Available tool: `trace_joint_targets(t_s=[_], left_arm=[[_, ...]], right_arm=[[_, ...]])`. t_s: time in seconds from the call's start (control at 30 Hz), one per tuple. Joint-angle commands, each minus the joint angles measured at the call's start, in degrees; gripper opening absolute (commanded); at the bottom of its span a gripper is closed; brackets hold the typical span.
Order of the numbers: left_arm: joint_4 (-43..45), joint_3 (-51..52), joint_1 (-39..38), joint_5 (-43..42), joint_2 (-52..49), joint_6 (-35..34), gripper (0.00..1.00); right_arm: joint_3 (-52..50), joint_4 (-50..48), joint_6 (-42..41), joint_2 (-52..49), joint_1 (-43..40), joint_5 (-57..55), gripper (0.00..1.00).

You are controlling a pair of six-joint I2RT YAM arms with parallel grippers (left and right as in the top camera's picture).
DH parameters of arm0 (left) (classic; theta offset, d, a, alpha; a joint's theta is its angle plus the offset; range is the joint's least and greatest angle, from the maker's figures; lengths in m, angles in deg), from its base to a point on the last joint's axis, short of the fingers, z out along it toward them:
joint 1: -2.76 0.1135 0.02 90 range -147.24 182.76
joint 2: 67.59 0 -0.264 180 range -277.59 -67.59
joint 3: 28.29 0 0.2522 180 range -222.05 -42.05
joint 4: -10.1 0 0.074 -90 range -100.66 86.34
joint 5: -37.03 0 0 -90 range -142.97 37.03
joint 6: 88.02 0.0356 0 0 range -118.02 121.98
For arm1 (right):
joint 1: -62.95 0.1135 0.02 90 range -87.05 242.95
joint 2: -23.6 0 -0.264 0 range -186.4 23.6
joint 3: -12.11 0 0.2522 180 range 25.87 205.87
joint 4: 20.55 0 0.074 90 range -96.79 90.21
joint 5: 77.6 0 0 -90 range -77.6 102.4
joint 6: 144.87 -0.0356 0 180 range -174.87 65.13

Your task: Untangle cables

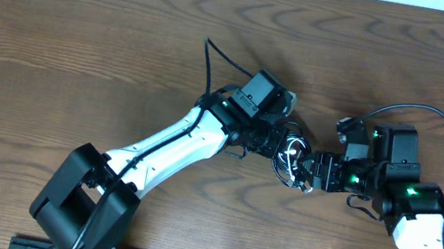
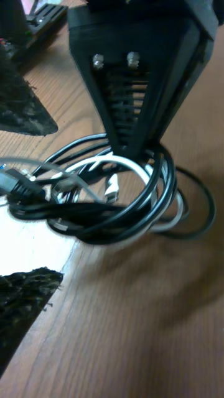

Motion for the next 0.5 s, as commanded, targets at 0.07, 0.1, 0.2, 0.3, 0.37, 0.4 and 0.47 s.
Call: trace_joint_targets(t_s=[0.07, 0.1, 0.2, 0.3, 0.37, 0.4, 0.47], left_arm=[[0.48, 0.11, -0.63, 0.31, 0.22, -0.79, 0.07], [0.52, 0.11, -0.63, 0.31, 0.26, -0.79, 0.08], [0.57, 0.11, -0.52, 0.31, 0.26, -0.79, 0.07], [1.33, 0.11, -0.52, 0.52, 0.26, -0.76, 0.07], [1.77, 0.11, -0.52, 0.96, 0.26, -0.76, 0.07], [1.86, 0.11, -0.52, 0.98, 0.26, -0.76, 0.07], [2.14, 0.11, -0.52, 1.07, 0.26, -0.76, 0.07]], right_arm=[[1.03, 0.09, 0.48, 0.02, 1.73, 0.17, 0.35], [1.01, 0.85, 0.46, 0.02, 1.97, -1.25, 0.30], [0.98, 2.71, 0.46, 0.02, 2.08, -2.67, 0.16], [0.98, 3.32, 0.48, 0.02, 2.08, -2.64, 0.11], [0.98, 3.89, 0.48, 0.02, 2.08, -2.64, 0.09], [0.98, 4.31, 0.48, 0.02, 2.08, -2.60, 0.12], [0.96, 4.92, 0.48, 0.02, 2.08, -2.60, 0.17]])
